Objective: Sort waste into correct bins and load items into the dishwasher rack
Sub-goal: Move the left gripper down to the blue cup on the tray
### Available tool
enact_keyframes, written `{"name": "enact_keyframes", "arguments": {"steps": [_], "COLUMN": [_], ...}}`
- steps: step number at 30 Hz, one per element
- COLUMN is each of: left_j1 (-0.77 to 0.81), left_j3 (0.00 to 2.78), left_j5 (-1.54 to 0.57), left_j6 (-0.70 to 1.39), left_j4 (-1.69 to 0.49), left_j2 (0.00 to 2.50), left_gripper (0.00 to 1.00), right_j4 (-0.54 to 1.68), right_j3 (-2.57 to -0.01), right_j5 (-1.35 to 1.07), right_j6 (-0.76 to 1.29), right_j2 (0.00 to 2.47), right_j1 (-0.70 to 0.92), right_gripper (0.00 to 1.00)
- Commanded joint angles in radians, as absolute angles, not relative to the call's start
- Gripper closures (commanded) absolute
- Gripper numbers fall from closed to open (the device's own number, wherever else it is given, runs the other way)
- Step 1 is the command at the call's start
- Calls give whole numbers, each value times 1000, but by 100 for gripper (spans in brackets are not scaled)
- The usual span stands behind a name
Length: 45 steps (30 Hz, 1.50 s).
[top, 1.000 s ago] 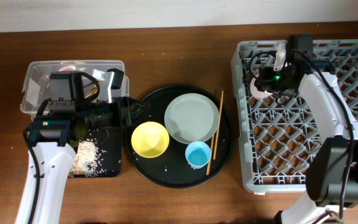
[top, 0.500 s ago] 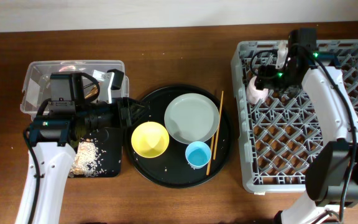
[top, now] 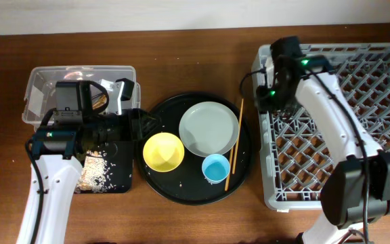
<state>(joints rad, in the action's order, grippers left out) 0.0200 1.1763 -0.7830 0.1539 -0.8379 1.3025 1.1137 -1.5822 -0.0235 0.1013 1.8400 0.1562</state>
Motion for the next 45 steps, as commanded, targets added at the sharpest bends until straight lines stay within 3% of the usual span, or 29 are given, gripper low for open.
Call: {"name": "enact_keyframes", "arguments": {"steps": [1,17,23,30,35,38,41,45], "left_j1": [17,17,19,33,127,244,374,513], "left_j3": [1188,1188,1188,1188,1188,1188,1188,1184], "left_j5": [-777,-754,-736,-736,-713,-550,-401,-238], "left_j6": [141,141,141,141,145,207,282,373], "left_j4": [-839,-840,-851,-887,-892,-891,-871,-844], "left_j2": [1303,1303,1303,1303,1303,1303,1303,1304], "left_gripper": [57,57,57,56,56,54,52,51], "right_j4": [1083,1030,1021,1219,1316,1333,1340,1363], "right_j3": [-1531,-1423,-1491,-1760,-1879,-1907,-1908,-1908], "right_j5": [83,-26,-22,-106,-120,-120,-120,-120], "right_j6": [104,108,81,82,82,82,82,82], "right_j2": [1839,1839,1838,1837,1817,1788,1773,1773], "right_j1": [163,163,163,163,162,162,162,162], "right_gripper": [50,50,37,30,22,19,2,2]}}
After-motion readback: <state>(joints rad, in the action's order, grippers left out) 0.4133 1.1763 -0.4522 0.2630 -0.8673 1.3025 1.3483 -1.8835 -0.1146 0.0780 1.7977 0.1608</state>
